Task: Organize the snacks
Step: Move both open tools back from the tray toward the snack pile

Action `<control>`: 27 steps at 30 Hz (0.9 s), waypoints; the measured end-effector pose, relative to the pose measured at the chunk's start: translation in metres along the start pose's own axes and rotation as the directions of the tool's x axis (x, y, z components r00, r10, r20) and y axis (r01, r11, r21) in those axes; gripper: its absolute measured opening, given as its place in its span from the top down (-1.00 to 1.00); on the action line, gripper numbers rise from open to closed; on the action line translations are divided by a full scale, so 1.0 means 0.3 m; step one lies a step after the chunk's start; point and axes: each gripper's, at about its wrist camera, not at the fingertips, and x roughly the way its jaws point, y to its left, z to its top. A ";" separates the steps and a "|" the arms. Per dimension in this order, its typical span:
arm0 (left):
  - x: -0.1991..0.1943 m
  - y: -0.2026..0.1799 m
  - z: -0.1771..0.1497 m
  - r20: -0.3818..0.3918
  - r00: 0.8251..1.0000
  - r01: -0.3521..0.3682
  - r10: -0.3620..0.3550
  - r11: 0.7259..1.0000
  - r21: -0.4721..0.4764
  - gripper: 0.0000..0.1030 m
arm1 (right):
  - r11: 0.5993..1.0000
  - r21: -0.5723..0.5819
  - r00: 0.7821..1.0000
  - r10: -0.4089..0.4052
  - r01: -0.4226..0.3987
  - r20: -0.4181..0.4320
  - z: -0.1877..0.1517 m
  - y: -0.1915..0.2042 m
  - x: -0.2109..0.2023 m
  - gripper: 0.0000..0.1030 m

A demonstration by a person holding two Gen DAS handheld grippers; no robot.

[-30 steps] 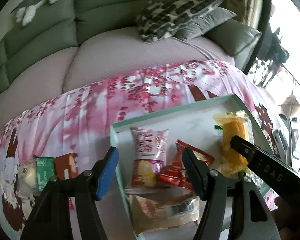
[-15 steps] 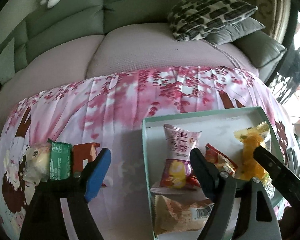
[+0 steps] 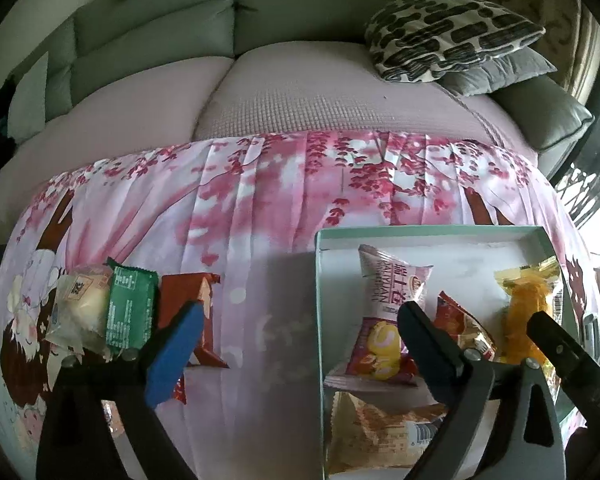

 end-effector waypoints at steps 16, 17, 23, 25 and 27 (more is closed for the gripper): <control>-0.003 0.071 -0.014 -0.025 1.000 0.006 -0.007 0.999 -0.046 -0.94 | 1.000 0.009 1.000 -0.007 0.007 0.029 0.001 0.007 -0.032 -1.00; -0.007 0.076 -0.015 -0.024 1.000 0.007 -0.008 0.999 -0.047 -0.94 | 1.000 0.008 0.999 -0.006 0.006 0.032 0.002 0.010 -0.037 -1.00; -0.033 0.108 -0.029 -0.021 1.000 -0.001 0.000 0.999 -0.039 -0.94 | 1.000 -0.010 0.999 0.005 -0.004 0.035 -0.001 0.042 -0.050 -1.00; -0.042 0.127 -0.035 -0.020 1.000 -0.003 0.002 0.999 -0.049 -0.94 | 1.000 -0.020 0.999 0.009 -0.008 0.035 -0.005 0.056 -0.051 -1.00; -0.051 0.150 -0.039 -0.019 1.000 -0.001 -0.001 0.998 -0.063 -0.94 | 0.999 -0.034 0.999 0.012 -0.011 0.038 -0.009 0.075 -0.057 -1.00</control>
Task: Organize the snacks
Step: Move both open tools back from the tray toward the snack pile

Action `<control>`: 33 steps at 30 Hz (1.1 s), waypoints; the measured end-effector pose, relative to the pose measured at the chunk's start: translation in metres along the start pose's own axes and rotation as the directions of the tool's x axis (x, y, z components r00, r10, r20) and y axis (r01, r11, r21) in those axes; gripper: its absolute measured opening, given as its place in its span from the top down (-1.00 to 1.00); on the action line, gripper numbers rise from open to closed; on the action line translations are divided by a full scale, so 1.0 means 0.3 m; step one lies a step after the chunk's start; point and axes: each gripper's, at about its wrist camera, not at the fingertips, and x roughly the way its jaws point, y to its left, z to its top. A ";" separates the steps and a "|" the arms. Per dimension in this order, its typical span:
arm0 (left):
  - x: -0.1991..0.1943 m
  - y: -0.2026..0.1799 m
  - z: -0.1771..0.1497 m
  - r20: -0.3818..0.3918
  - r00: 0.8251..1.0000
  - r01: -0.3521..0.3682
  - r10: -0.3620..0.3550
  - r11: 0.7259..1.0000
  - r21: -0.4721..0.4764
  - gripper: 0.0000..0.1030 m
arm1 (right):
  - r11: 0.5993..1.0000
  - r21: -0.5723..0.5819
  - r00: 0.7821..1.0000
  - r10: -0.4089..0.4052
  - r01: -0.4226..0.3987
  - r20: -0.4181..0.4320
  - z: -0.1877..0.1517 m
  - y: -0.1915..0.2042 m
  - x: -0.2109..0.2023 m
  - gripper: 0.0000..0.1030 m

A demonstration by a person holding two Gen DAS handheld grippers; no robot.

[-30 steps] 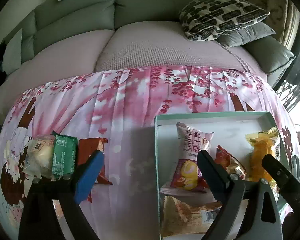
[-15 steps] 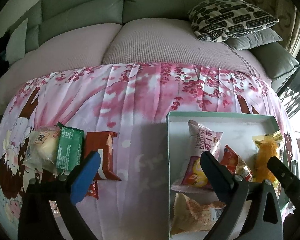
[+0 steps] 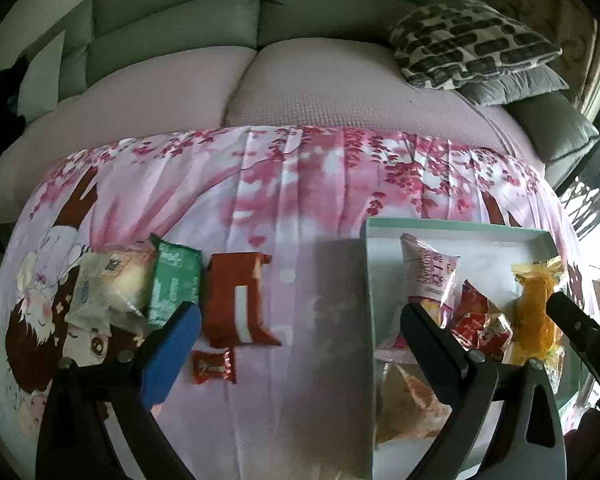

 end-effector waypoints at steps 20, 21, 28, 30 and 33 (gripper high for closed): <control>-0.078 0.376 -0.087 -0.004 0.995 -0.098 0.099 0.970 -0.224 -0.94 | 0.968 -0.204 0.989 0.142 -0.147 -0.039 -0.117 0.324 -0.031 -1.00; -0.082 0.395 -0.090 -0.004 0.994 -0.103 0.105 0.967 -0.234 -0.94 | 0.964 -0.216 0.988 0.146 -0.152 -0.044 -0.126 0.341 -0.031 -1.00; -0.106 0.514 -0.132 -0.013 0.991 -0.128 0.130 0.944 -0.303 -0.94 | 0.937 -0.281 0.978 0.186 -0.206 -0.094 -0.190 0.443 -0.019 -1.00; -0.112 0.547 -0.144 -0.018 0.990 -0.137 0.139 0.937 -0.322 -0.94 | 0.927 -0.308 0.976 0.191 -0.215 -0.108 -0.214 0.478 -0.015 -1.00; -0.121 0.592 -0.159 -0.022 0.989 -0.142 0.143 0.927 -0.347 -0.94 | 0.909 -0.337 0.969 0.209 -0.243 -0.135 -0.251 0.525 -0.006 -1.00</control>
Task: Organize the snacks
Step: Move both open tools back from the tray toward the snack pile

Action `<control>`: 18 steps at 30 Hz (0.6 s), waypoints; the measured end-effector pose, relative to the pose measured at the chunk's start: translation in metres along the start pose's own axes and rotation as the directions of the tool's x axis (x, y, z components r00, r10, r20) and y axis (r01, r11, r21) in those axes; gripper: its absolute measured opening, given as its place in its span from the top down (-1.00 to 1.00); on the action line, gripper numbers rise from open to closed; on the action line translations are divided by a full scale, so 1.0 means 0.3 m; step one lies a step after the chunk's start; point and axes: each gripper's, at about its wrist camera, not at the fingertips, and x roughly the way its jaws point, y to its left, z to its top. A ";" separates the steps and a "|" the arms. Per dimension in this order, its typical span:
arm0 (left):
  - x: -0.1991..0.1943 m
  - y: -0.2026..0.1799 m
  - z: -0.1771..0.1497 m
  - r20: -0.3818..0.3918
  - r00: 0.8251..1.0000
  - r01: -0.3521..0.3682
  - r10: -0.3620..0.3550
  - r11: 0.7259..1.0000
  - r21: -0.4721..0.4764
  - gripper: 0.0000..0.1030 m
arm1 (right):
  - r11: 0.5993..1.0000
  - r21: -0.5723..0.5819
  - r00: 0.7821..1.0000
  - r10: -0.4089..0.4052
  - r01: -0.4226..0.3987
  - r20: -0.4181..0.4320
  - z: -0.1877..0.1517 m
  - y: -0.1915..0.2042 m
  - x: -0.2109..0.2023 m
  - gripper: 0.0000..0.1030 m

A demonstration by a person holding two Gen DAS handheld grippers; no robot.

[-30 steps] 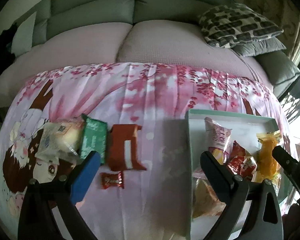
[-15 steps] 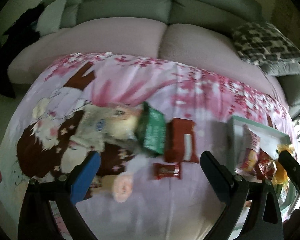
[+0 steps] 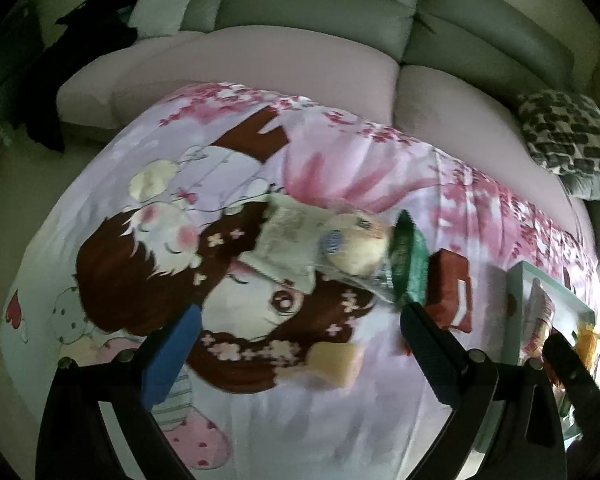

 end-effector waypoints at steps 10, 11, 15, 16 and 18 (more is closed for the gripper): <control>0.017 0.131 -0.013 -0.029 1.000 0.006 -0.008 0.998 -0.067 -0.94 | 0.993 -0.106 0.996 0.043 -0.050 -0.073 -0.064 0.172 0.081 -1.00; 0.024 0.146 -0.015 -0.036 0.999 0.001 -0.004 0.997 -0.074 -0.94 | 0.991 -0.124 0.996 0.040 -0.049 -0.079 -0.072 0.190 0.089 -1.00; 0.068 0.187 -0.040 -0.088 0.996 -0.013 0.006 0.997 -0.078 -0.94 | 0.986 -0.154 0.992 0.053 -0.070 -0.116 -0.097 0.229 0.130 -1.00; 0.086 0.192 -0.045 -0.108 0.994 -0.015 0.006 0.997 -0.078 -0.94 | 0.986 -0.151 0.991 0.051 -0.070 -0.126 -0.100 0.229 0.141 -1.00; 0.105 0.199 -0.050 -0.122 0.993 -0.007 -0.003 0.996 -0.084 -0.94 | 0.986 -0.159 0.991 0.026 -0.047 -0.135 -0.106 0.226 0.163 -1.00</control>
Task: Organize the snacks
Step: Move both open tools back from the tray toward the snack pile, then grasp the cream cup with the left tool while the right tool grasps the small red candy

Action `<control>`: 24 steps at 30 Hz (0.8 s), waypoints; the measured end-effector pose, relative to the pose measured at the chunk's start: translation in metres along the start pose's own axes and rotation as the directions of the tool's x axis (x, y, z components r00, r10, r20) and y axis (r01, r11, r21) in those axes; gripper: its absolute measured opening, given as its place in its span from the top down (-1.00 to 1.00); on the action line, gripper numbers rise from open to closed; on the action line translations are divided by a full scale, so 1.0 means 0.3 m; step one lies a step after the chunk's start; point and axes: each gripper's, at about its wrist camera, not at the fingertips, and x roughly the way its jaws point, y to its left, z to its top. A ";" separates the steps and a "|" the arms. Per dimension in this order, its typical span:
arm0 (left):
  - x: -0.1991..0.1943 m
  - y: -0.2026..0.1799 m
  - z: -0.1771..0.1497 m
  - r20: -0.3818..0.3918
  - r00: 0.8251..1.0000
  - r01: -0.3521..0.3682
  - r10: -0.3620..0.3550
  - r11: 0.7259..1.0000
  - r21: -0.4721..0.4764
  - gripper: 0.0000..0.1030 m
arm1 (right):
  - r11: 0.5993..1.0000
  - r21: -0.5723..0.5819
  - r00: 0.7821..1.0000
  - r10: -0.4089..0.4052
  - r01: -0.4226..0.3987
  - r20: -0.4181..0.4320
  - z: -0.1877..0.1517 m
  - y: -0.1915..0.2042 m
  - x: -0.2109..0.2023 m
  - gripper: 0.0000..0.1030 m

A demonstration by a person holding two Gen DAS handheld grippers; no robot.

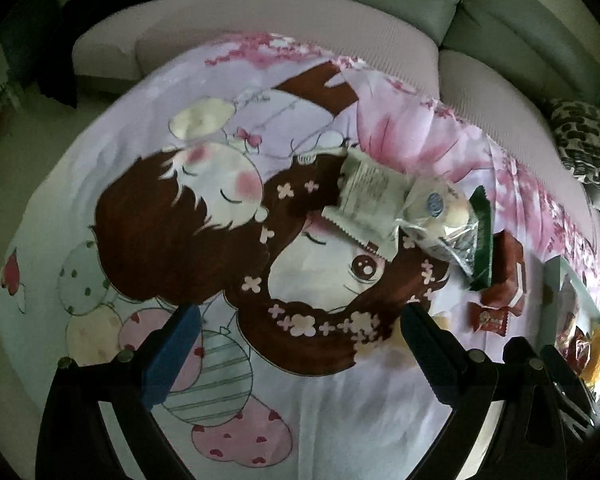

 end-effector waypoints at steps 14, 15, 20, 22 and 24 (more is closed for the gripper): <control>0.030 -0.066 -0.013 -0.068 0.985 0.160 -0.158 0.987 0.016 -0.94 | 0.999 0.025 0.998 -0.026 0.027 -0.058 -0.013 -0.061 0.090 -0.42; 0.030 -0.074 -0.013 -0.069 0.984 0.164 -0.162 0.986 0.024 -0.94 | 0.999 0.029 0.998 -0.027 0.029 -0.059 -0.014 -0.066 0.093 -0.39; 0.038 -0.133 -0.018 -0.081 0.979 0.194 -0.187 0.978 0.079 -0.93 | 0.999 0.032 0.999 -0.019 0.021 -0.048 -0.012 -0.071 0.092 -0.29; 0.056 -0.148 -0.022 -0.102 0.974 0.211 -0.203 0.974 0.083 -0.85 | 0.999 0.023 0.999 -0.022 0.023 -0.050 -0.012 -0.066 0.097 -0.16; 0.085 -0.164 -0.028 -0.135 0.967 0.226 -0.214 0.971 0.078 -0.58 | 1.000 0.018 0.999 -0.018 0.019 -0.051 -0.013 -0.066 0.098 -0.14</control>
